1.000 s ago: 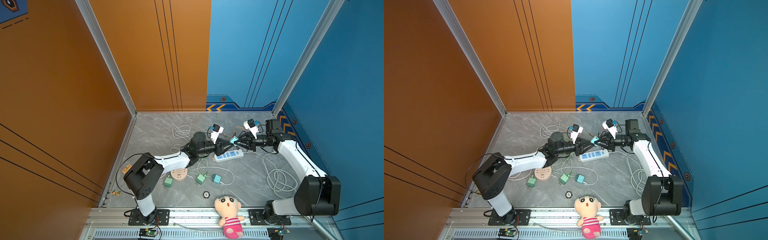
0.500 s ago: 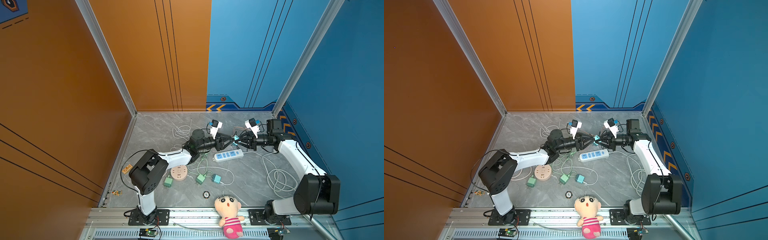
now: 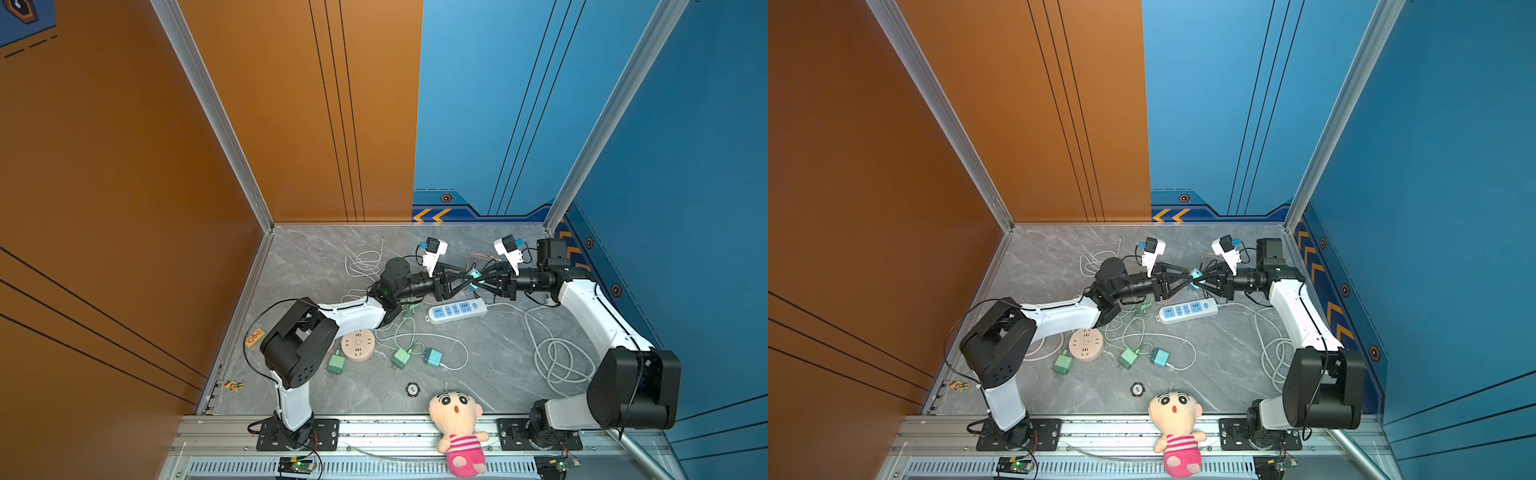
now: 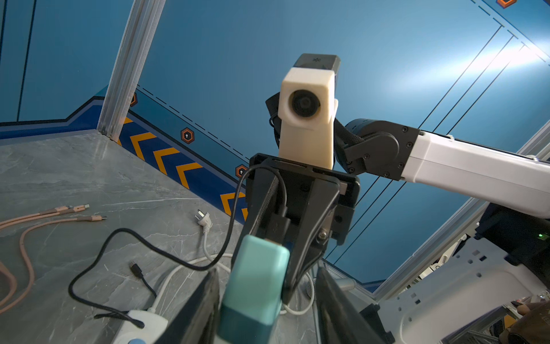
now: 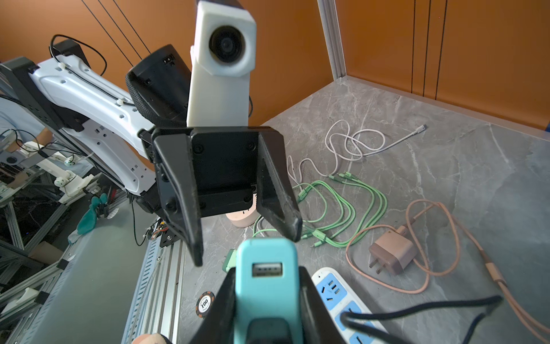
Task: Insert plugs into power strip
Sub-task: Pass the plug.
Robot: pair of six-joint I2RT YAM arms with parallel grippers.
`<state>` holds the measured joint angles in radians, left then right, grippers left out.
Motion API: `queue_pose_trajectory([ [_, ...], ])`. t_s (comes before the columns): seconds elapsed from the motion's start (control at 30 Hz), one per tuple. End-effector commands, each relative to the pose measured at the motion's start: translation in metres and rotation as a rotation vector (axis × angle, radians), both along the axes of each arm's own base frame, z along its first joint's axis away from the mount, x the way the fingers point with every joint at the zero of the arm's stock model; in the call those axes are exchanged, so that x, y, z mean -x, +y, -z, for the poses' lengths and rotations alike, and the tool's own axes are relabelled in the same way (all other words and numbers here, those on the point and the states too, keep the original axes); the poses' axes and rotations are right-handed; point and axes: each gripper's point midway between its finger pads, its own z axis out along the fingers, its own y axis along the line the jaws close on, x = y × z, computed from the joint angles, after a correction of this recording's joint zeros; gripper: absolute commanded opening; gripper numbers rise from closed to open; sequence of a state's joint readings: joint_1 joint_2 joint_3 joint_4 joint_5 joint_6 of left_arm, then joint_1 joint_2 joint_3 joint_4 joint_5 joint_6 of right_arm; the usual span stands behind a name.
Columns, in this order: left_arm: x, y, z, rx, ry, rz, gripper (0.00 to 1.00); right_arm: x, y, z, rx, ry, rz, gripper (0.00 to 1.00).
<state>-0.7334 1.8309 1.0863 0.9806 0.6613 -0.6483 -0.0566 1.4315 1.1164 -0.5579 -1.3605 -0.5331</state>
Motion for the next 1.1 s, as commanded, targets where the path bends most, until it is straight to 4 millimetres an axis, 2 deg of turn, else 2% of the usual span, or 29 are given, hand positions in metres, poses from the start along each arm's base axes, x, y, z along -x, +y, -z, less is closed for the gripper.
queue_pose_trajectory([
  [0.0, 0.001, 0.002, 0.006, -0.003, -0.011, 0.021, 0.54, 0.004, -0.003, -0.029, -0.093, -0.004, -0.035, 0.07],
  [0.37, 0.002, -0.007, -0.008, 0.019, -0.038, 0.061, 0.54, 0.002, -0.002, -0.03, -0.105, 0.04, -0.036, 0.06],
  [0.5, 0.003, -0.01, -0.011, 0.024, -0.045, 0.071, 0.51, 0.002, -0.002, -0.029, -0.107, 0.047, -0.036, 0.06],
  [0.87, 0.011, -0.019, -0.016, 0.053, -0.05, 0.127, 0.34, 0.0, -0.001, -0.025, -0.099, 0.056, -0.034, 0.07],
  [1.07, 0.011, -0.021, -0.014, 0.062, -0.047, 0.13, 0.17, 0.0, -0.002, -0.023, -0.091, 0.057, -0.026, 0.13],
])
